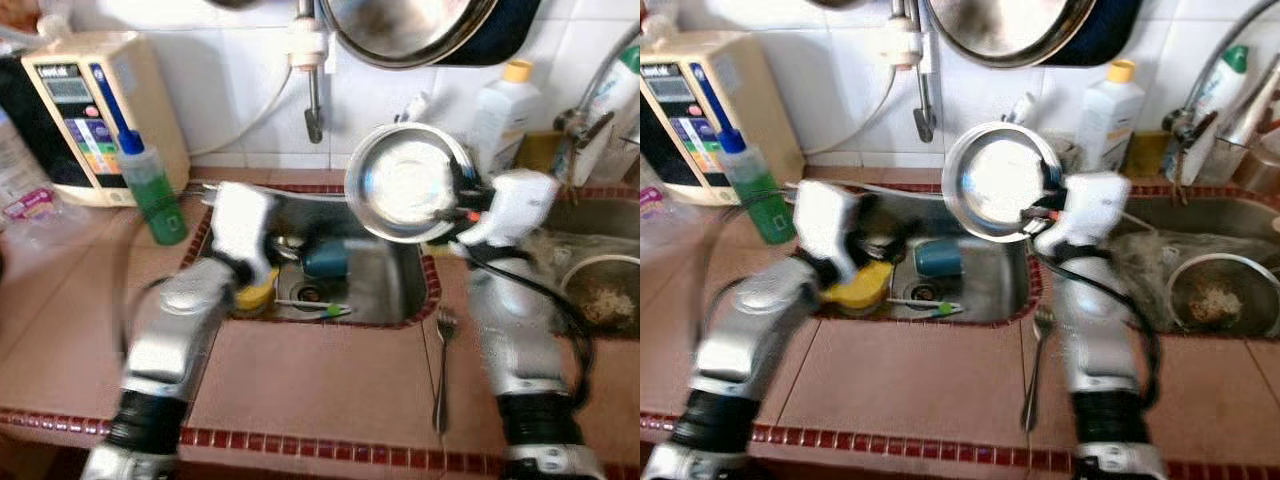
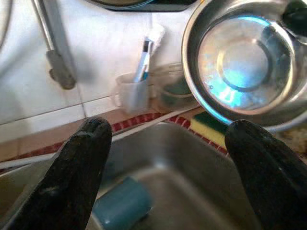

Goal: Kitchen organization

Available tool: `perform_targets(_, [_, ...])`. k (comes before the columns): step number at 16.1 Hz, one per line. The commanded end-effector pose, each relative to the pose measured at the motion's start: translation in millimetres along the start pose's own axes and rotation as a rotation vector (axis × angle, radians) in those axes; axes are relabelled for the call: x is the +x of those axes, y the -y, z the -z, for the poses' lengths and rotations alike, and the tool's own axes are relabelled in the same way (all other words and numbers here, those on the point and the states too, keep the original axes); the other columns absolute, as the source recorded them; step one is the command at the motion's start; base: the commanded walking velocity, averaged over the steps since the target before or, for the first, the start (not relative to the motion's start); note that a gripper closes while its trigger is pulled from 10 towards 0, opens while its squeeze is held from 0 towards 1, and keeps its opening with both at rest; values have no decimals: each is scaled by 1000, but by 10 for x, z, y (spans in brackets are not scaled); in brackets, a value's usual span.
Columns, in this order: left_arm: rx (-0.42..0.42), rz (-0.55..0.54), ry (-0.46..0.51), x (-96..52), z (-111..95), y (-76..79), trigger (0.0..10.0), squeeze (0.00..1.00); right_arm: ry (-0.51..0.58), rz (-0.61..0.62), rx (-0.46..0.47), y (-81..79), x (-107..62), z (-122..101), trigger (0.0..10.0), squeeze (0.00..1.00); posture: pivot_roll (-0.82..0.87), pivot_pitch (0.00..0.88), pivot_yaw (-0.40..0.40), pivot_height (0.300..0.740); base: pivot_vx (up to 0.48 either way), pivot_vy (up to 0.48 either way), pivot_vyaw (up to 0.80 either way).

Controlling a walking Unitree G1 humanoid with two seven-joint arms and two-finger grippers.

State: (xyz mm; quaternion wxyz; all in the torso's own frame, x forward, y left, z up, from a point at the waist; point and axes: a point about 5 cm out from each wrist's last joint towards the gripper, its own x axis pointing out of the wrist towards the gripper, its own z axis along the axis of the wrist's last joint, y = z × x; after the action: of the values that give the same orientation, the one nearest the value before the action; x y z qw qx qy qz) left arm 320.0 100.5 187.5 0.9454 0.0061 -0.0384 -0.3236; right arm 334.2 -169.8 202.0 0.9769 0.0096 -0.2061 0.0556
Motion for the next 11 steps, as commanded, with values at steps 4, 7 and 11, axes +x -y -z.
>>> perform_targets(4, [31,-43,-110,-65,39,-104,10000,0,-112,9,94,-22,33,90,10000,0,-183,27,31,740,0,0,0])
perform_targets(7, [20,-35,-124,-121,-3,-50,10000,0,-146,22,159,19,4,86,10000,0,-174,80,31,740,0,0,0])
perform_targets(11, [4,1,-171,-224,-69,24,10000,0,-203,24,261,59,-36,99,10000,0,-154,151,29,740,0,0,0])
